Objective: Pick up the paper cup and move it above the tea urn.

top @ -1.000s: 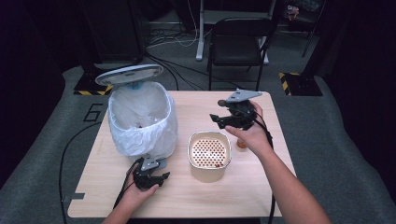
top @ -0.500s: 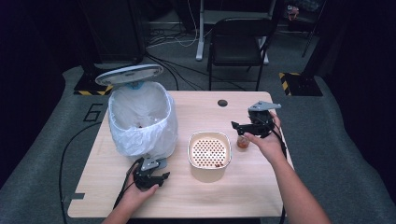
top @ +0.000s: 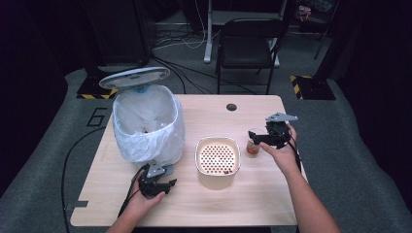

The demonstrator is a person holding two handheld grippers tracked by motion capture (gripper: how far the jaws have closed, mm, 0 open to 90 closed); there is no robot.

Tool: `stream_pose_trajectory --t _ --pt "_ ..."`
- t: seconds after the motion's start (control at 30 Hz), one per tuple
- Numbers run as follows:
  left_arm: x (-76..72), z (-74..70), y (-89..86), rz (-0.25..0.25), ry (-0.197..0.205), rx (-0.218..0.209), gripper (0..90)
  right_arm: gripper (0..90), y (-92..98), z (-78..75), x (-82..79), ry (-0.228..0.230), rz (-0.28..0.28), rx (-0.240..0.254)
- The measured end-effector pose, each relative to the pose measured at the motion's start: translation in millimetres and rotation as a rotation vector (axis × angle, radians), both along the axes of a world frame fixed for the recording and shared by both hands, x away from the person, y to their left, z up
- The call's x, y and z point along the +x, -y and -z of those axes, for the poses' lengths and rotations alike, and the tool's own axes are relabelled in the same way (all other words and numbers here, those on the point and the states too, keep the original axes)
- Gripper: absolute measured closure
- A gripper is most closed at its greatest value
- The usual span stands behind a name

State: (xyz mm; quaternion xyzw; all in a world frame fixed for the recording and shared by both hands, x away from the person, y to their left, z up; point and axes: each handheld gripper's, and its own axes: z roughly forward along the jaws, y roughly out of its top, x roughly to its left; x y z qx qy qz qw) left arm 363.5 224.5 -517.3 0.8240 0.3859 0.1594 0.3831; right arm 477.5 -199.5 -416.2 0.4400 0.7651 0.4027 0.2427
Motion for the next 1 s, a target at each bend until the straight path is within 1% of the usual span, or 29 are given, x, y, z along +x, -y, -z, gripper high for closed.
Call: stream_pose_trajectory --t 0.1,0.13,0.17,0.23,0.27,0.37,0.47,0.5,0.53,0.77,0.87,0.93,1.0 --pt "-0.1 0.0 0.1 0.0 0.0 0.0 40.2 13.9 1.8 3.9 1.2 0.001 0.006 0.005" --pt "0.0 0.0 0.0 0.0 0.0 0.0 40.2 13.9 3.6 8.6 2.4 0.002 0.004 0.017" --pt "0.0 0.0 0.0 0.0 0.0 0.0 40.2 13.8 4.0 10.6 2.5 -0.002 0.004 0.019" --pt "0.1 0.0 -0.2 0.003 0.003 0.003 40.2 13.9 4.0 12.4 2.6 -0.001 0.004 0.02" --pt "0.1 0.0 -0.1 0.002 0.003 0.003 40.2 13.7 3.2 17.9 2.4 -0.01 0.002 0.017" --pt "0.2 0.0 -0.3 0.004 0.003 0.004 40.2 13.3 2.5 25.7 2.7 -0.025 0.002 0.015" --pt "0.1 0.0 -0.2 0.004 0.005 0.006 40.2 13.3 2.5 29.7 3.2 -0.029 0.0 0.014" --pt "0.2 -0.1 -0.3 0.004 0.004 0.006 40.2 13.3 2.1 34.4 3.9 -0.033 0.0 0.012" --pt "0.0 0.1 0.0 0.001 0.001 0.001 40.2 13.4 1.8 35.8 3.9 -0.037 0.002 0.012" --pt "0.1 0.0 -0.2 0.004 0.004 0.005 40.1 14.1 -1.7 48.0 7.7 -0.053 0.012 0.013" --pt "0.1 0.2 -0.1 0.002 0.004 -0.001 40.2 14.5 -3.6 52.9 10.4 -0.05 0.01 0.0" --pt "0.1 0.1 -0.1 0.002 0.003 -0.001 40.2 14.8 -4.5 54.0 10.5 -0.055 0.018 0.006" --pt "0.1 0.1 -0.2 0.003 0.004 0.0 40.2 15.0 -5.1 58.6 12.3 -0.064 0.025 -0.007"
